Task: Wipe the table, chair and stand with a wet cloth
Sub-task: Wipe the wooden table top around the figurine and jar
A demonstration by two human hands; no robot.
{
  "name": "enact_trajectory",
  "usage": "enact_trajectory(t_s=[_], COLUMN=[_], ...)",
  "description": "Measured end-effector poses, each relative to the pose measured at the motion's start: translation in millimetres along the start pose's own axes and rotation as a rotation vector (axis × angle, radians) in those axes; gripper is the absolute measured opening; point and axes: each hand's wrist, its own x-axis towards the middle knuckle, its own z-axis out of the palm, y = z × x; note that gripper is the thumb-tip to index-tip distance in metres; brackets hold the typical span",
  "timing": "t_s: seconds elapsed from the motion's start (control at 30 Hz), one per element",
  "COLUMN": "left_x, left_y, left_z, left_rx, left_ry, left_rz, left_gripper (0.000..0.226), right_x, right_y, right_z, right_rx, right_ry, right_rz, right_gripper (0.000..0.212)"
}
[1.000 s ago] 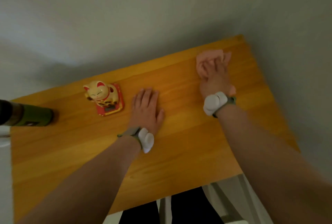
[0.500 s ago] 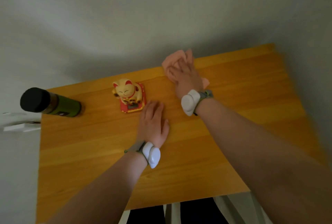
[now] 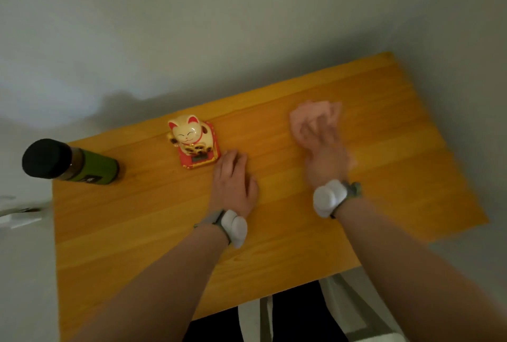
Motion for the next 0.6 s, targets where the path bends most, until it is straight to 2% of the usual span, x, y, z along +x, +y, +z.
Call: enact_trajectory(t_s=[0.1, 0.2, 0.27, 0.37, 0.43, 0.5, 0.6], left_x=[0, -4, -14, -37, -54, -69, -79], left_y=[-2, -8, -13, -24, -32, -44, -59], left_z=[-2, -8, -14, -22, -24, -25, -19], left_rx=[-0.016, 0.006, 0.04, 0.009, -0.003, 0.004, 0.055], left_ry=[-0.003, -0.042, -0.079, -0.164, -0.212, -0.263, -0.27], left_rz=[0.045, 0.134, 0.228, 0.327, 0.377, 0.404, 0.463], left_gripper=[0.058, 0.061, 0.058, 0.056, 0.056, 0.056, 0.057], right_x=[-49, -83, -100, -122, -133, -145, -168], right_y=[-32, -25, 0, 28, 19, -16, -78], right_z=[17, 5, -9, -27, -26, -19, 8], right_rx=[0.022, 0.0, -0.048, -0.053, -0.079, -0.027, 0.029], right_ry=[-0.096, -0.118, -0.012, 0.089, 0.1, 0.08, 0.044], right_rz=[-0.17, -0.204, -0.056, 0.412, 0.6, 0.662, 0.495], right_gripper=[0.055, 0.055, 0.053, 0.054, 0.052, 0.055, 0.06])
